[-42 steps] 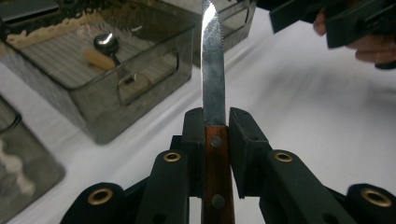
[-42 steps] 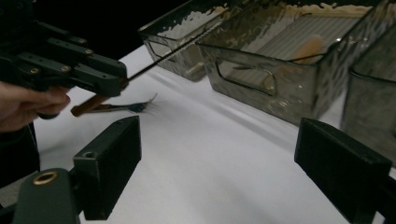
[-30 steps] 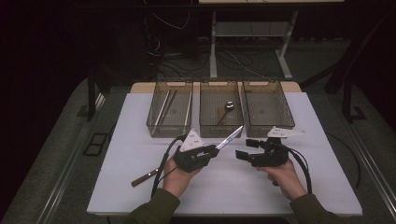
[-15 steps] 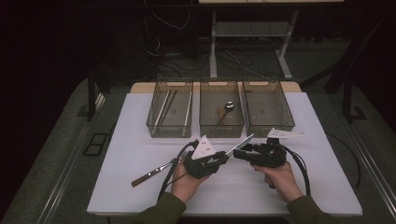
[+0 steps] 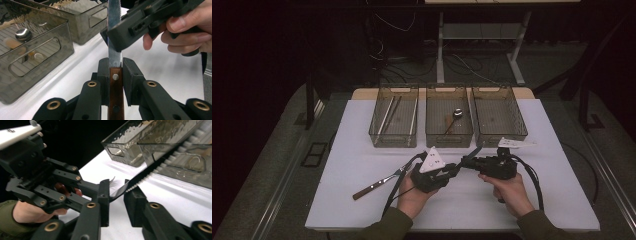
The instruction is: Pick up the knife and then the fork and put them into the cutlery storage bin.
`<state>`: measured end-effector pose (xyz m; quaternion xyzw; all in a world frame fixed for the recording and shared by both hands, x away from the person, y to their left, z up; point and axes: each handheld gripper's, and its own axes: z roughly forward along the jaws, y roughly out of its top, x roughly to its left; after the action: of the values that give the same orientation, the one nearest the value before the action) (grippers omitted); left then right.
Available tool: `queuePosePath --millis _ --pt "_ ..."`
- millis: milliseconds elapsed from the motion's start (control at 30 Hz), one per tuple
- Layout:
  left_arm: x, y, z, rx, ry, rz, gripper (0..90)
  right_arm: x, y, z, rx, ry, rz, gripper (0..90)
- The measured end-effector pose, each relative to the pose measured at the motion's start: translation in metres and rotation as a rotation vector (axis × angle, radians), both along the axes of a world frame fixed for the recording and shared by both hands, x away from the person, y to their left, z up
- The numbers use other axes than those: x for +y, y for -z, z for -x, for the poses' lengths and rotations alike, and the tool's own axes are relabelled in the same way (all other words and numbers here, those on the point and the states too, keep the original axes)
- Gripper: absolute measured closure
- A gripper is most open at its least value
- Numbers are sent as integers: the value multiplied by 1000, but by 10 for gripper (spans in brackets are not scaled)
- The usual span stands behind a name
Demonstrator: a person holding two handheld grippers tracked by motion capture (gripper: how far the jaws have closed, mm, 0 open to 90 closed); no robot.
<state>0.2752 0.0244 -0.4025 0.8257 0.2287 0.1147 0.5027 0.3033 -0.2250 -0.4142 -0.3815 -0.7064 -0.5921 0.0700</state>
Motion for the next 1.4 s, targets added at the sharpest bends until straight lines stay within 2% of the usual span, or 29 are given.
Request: queuePosePath --millis 100,200,333,500,567,633,833,967,1100,1400 --pt "-1 1 0 6 10 8 767 0 -3 1 -9 -8 -15 806" --pt "-2 1 0 10 28 23 752 0 -8 4 -20 -30 -31 894" --pt "1 2 -1 26 43 37 700 1 -17 9 -84 -27 10 896" --pt "7 3 -3 33 40 51 604 -7 -20 9 -109 -5 37 897" --pt "12 2 -3 32 45 45 575 -9 -21 9 -117 6 47 897" --pt "18 2 -4 34 43 40 539 -12 -23 9 -120 13 55 897" --pt "44 2 -7 58 46 6 461 -20 -26 8 -153 38 125 896" --pt "61 3 -8 68 29 -8 404 -25 -28 7 -165 51 157 896" --pt "75 5 -8 84 13 9 361 -30 -29 6 -175 61 178 897" --pt "113 9 -2 57 -24 26 232 -43 -35 5 -188 93 213 897"
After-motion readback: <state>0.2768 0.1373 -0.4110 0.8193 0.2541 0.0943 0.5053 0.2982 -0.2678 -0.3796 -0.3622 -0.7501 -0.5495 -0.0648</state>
